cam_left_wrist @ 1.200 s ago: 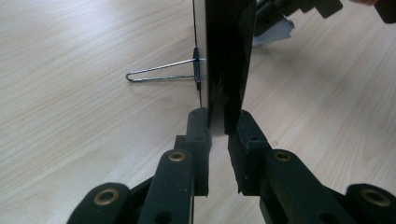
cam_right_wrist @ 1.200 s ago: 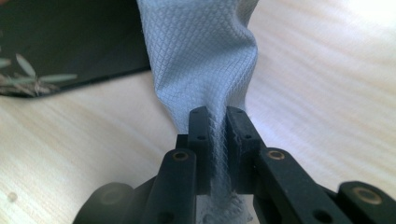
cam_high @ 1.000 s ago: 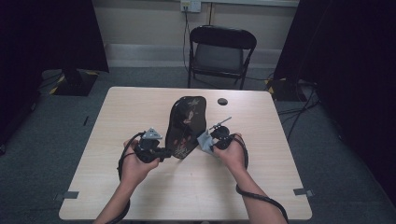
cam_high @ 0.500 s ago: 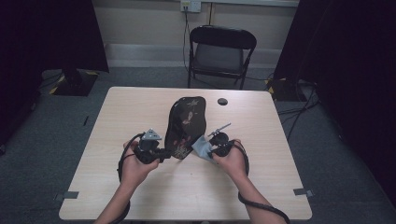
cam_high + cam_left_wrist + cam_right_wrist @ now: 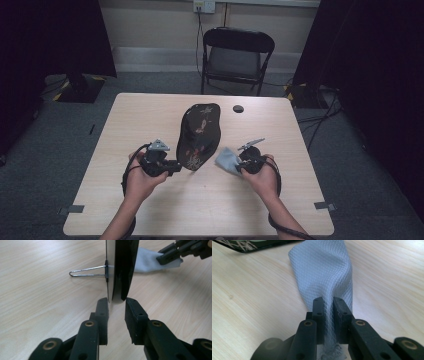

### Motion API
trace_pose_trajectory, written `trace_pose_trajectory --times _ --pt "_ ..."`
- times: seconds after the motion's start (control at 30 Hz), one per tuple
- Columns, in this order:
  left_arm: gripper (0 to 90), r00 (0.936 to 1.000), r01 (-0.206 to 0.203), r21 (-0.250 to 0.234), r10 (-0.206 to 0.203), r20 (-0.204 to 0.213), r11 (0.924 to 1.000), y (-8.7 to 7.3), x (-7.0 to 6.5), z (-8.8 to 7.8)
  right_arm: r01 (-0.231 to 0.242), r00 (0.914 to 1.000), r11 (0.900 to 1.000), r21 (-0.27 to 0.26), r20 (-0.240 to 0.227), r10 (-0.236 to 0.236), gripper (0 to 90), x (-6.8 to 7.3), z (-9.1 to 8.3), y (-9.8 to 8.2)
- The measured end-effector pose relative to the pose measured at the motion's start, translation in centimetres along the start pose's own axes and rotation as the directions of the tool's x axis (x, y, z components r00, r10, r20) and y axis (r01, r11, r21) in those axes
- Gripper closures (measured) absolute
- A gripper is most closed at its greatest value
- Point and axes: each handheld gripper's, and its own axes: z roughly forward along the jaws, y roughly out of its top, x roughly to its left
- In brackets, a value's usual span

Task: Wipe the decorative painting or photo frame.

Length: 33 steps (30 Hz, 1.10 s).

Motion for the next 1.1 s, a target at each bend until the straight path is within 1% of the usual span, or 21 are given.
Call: trace_pose_trajectory --times 0.03,0.07,0.13,0.17,0.2,0.23,0.3,0.37,0.4,0.43,0.5,0.6,0.63,0.67,0.73,0.8,0.83,0.9,1.0,1.03,1.1 --pt "71.3 1.0000 -0.004 0.000 0.004 -0.006 1.0000 0.0 0.1 -0.1 -0.002 1.0000 1.000 -0.004 -0.004 0.002 80.7 -0.2 0.0 -0.2" --pt "71.0 1.0000 0.004 0.008 -0.004 -0.002 1.0000 0.0 0.2 -0.1 -0.006 0.9999 1.000 -0.006 -0.009 0.006 79.8 -0.2 -0.1 -0.4" --pt "69.4 0.9999 0.012 0.005 -0.012 -0.003 0.9999 -0.1 0.4 -0.3 -0.010 0.9999 1.000 -0.009 -0.012 0.009 75.6 -0.4 -0.1 -0.7" --pt "69.0 0.9999 0.008 0.011 -0.008 -0.006 0.9999 -0.1 0.5 -0.4 -0.011 0.9999 1.000 -0.015 -0.012 0.011 73.9 -0.5 -0.1 -0.8" --pt "69.0 0.9998 0.017 0.009 -0.017 -0.007 0.9998 -0.2 0.6 -0.5 -0.008 0.9999 1.000 -0.021 -0.009 0.008 71.1 -0.5 -0.2 -0.8" --pt "67.7 0.9998 0.021 0.013 -0.021 -0.005 0.9997 -0.2 0.7 -0.6 -0.017 0.9998 0.999 -0.033 -0.007 0.017 67.2 -0.7 -0.4 -0.9" --pt "66.7 0.9995 0.030 0.016 -0.030 -0.003 0.9994 -0.4 0.8 -0.6 -0.016 0.9998 0.999 -0.046 -0.009 0.015 63.5 -0.8 -0.6 -0.9" --pt "65.5 0.9993 0.037 0.020 -0.037 -0.001 0.9991 -0.5 0.9 -0.8 -0.023 0.9997 0.998 -0.065 -0.014 0.022 57.4 -0.9 -1.0 -1.0" --pt "65.2 0.9990 0.045 0.017 -0.045 -0.003 0.9989 -0.6 0.9 -0.8 -0.019 0.9997 0.997 -0.071 -0.017 0.018 56.5 -1.0 -1.1 -1.0" --pt "64.4 0.9992 0.040 0.016 -0.040 -0.005 0.9991 -0.7 1.0 -0.9 -0.015 0.9998 0.997 -0.077 -0.016 0.014 54.2 -1.0 -1.3 -1.1" --pt "63.8 0.9984 0.055 0.024 -0.055 -0.012 0.9982 -0.8 1.2 -1.0 -0.010 0.9998 0.997 -0.081 -0.017 0.008 52.9 -1.1 -1.5 -1.3" --pt "61.4 0.9982 0.056 0.025 -0.056 -0.022 0.9981 -1.0 1.5 -1.2 -0.001 0.9999 0.995 -0.097 -0.017 0.000 48.8 -1.2 -1.9 -1.5" --pt "60.3 0.9979 0.060 0.021 -0.060 -0.023 0.9979 -1.1 1.5 -1.2 0.001 0.9997 0.995 -0.103 -0.025 -0.004 46.9 -1.2 -2.0 -1.5" --pt "60.0 0.9980 0.055 0.022 -0.054 -0.032 0.9982 -1.1 1.6 -1.3 0.004 0.9996 0.994 -0.109 -0.026 -0.007 46.6 -1.2 -2.1 -1.6" --pt "57.5 0.9975 0.063 0.019 -0.063 -0.034 0.9978 -1.2 1.8 -1.4 0.010 0.9996 0.994 -0.111 -0.027 -0.013 45.1 -1.2 -2.2 -1.8" --pt "55.9 0.9977 0.056 0.018 -0.055 -0.039 0.9983 -1.3 1.9 -1.4 0.012 0.9996 0.993 -0.121 -0.024 -0.015 43.7 -1.3 -2.3 -2.0" --pt "54.8 0.9975 0.061 0.019 -0.060 -0.039 0.9980 -1.4 2.0 -1.4 0.014 0.9995 0.992 -0.127 -0.026 -0.018 43.3 -1.3 -2.3 -2.1" --pt "51.1 0.9978 0.050 0.017 -0.049 -0.044 0.9986 -1.5 2.1 -1.2 0.021 0.9993 0.991 -0.129 -0.027 -0.025 42.2 -1.3 -2.3 -2.3" --pt "47.9 0.9975 0.056 0.020 -0.055 -0.044 0.9982 -1.8 2.3 -1.0 0.039 0.9987 0.990 -0.137 -0.026 -0.043 39.3 -1.4 -2.5 -2.5" --pt "46.1 0.9975 0.057 0.013 -0.056 -0.043 0.9983 -1.8 2.4 -0.9 0.046 0.9985 0.990 -0.135 -0.025 -0.050 38.6 -1.5 -2.5 -2.6" --pt "43.3 0.9980 0.044 0.013 -0.044 -0.046 0.9989 -1.9 2.5 -1.0 0.053 0.9982 0.989 -0.136 -0.021 -0.056 37.8 -1.6 -2.7 -2.8"
